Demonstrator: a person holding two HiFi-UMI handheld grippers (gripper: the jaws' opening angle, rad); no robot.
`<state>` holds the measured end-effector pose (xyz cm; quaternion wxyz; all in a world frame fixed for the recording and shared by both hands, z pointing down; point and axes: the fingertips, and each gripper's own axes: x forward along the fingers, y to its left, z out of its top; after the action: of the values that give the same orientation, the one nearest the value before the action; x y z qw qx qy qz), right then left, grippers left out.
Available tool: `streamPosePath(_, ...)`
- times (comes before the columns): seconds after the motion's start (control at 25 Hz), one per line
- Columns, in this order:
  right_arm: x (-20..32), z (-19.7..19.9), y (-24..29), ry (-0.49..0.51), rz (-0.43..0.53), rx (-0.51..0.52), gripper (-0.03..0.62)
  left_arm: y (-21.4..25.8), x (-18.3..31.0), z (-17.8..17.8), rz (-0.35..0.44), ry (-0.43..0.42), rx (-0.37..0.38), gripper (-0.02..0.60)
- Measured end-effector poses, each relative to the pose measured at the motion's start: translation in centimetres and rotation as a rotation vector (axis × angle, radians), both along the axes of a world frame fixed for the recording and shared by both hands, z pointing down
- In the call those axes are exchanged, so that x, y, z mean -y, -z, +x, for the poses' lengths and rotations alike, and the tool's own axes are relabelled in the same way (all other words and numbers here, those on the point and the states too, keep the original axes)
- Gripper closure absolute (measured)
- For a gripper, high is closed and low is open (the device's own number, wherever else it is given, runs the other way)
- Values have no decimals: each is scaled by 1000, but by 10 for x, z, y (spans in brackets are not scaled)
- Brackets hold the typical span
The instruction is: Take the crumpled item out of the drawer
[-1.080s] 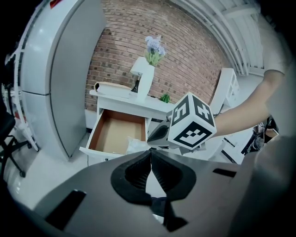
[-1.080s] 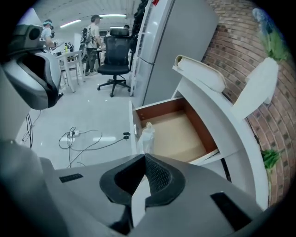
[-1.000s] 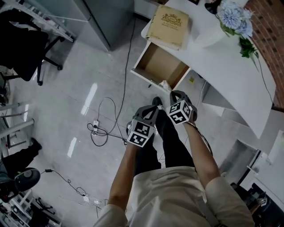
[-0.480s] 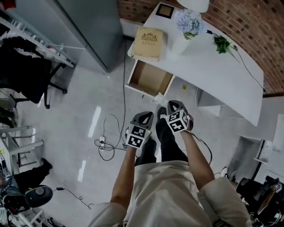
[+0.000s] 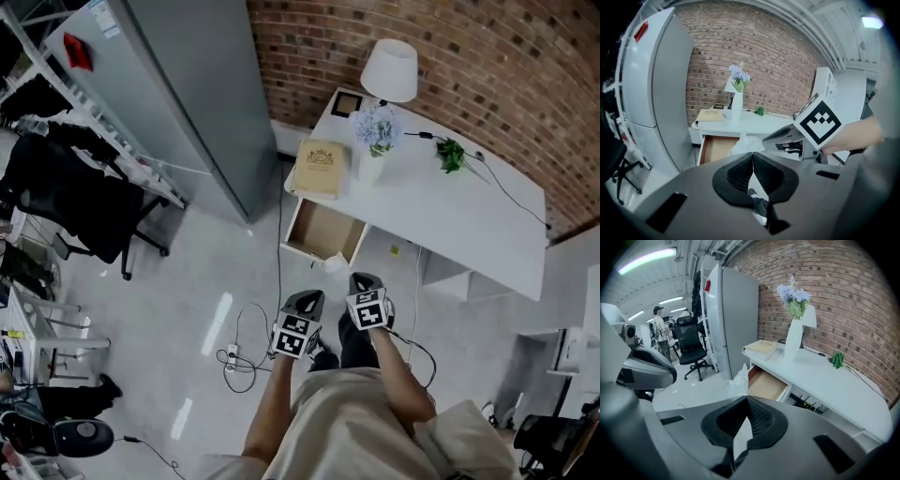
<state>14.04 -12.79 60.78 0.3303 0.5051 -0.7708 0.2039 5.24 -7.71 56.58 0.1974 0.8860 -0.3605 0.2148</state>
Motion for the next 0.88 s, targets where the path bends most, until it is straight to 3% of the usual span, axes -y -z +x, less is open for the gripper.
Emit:
streamPosePath(0.36, -28, -3, 15, -80, -1, 108, 569, 5, -13, 3, 1, 21, 31, 565)
streamPosePath(0.64, -29, 1, 20, -52, 39, 62, 569, 4, -4, -15, 2, 39, 41, 565)
streamPosePath(0.88, -18, 0, 21, -47, 54, 84, 569, -7, -7, -33, -23, 74, 48, 565)
